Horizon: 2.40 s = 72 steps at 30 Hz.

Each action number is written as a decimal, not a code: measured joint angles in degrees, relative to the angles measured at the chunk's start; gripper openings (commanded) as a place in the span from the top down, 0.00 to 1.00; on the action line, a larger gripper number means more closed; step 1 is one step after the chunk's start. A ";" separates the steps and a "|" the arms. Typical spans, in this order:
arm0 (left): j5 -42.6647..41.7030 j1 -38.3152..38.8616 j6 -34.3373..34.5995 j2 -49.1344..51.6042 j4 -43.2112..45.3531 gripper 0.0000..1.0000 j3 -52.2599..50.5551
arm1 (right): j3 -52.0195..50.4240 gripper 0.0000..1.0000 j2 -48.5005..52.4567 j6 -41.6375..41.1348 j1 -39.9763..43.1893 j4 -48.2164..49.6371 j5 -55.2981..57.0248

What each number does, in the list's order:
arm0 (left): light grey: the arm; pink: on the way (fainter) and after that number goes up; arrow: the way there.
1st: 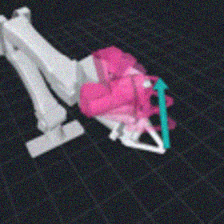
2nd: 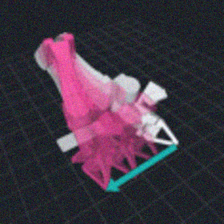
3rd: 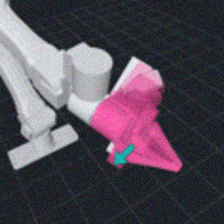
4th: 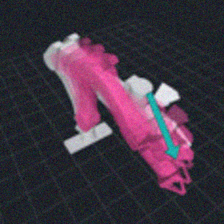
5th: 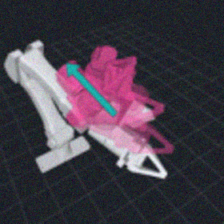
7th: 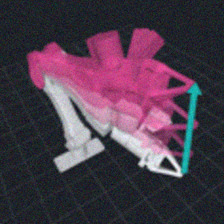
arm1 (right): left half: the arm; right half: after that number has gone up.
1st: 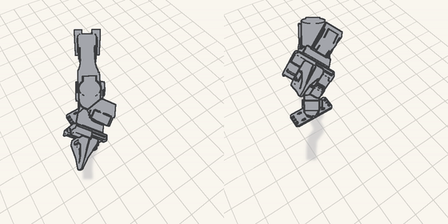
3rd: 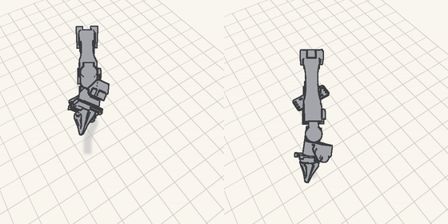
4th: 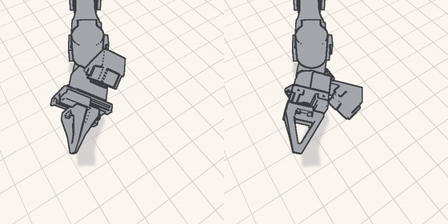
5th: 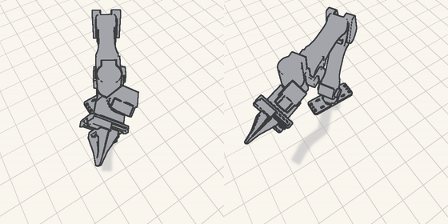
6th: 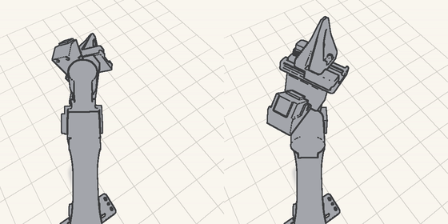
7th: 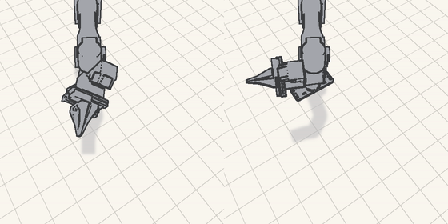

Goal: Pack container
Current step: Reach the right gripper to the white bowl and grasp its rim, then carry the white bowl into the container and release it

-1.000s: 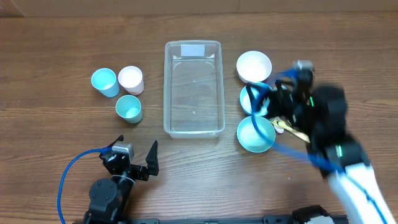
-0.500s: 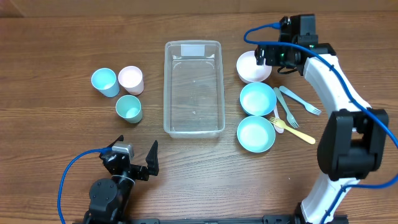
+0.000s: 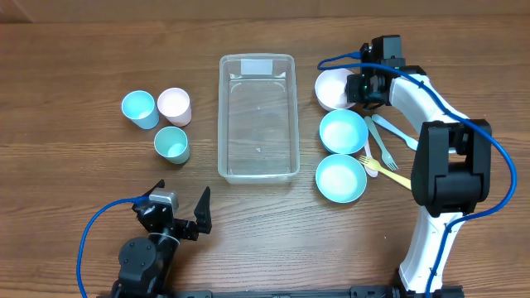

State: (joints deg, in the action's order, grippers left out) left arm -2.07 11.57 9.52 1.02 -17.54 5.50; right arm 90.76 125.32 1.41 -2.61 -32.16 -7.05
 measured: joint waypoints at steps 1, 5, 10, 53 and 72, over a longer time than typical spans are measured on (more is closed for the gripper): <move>-0.02 0.00 0.00 0.00 0.00 0.00 0.00 | 0.00 0.78 0.02 0.24 0.00 -0.04 0.00; -0.02 0.00 0.00 0.00 0.00 0.00 0.00 | 0.00 0.96 0.04 0.22 0.00 0.00 0.00; -0.02 0.00 0.00 0.00 0.00 0.00 0.00 | 0.15 0.96 0.04 -0.79 0.00 -0.07 -0.15; 0.00 0.00 0.00 0.00 0.00 0.00 0.00 | 16.04 0.96 -5.05 -18.49 -23.28 -14.16 3.43; -0.02 0.00 0.00 0.00 0.00 0.00 0.00 | 16.00 0.44 -0.85 -21.07 -25.44 -12.39 8.55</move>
State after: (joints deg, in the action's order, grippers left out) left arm -2.09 11.57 9.52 1.02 -17.54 5.50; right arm 106.76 124.46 -19.66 -28.05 -44.56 1.50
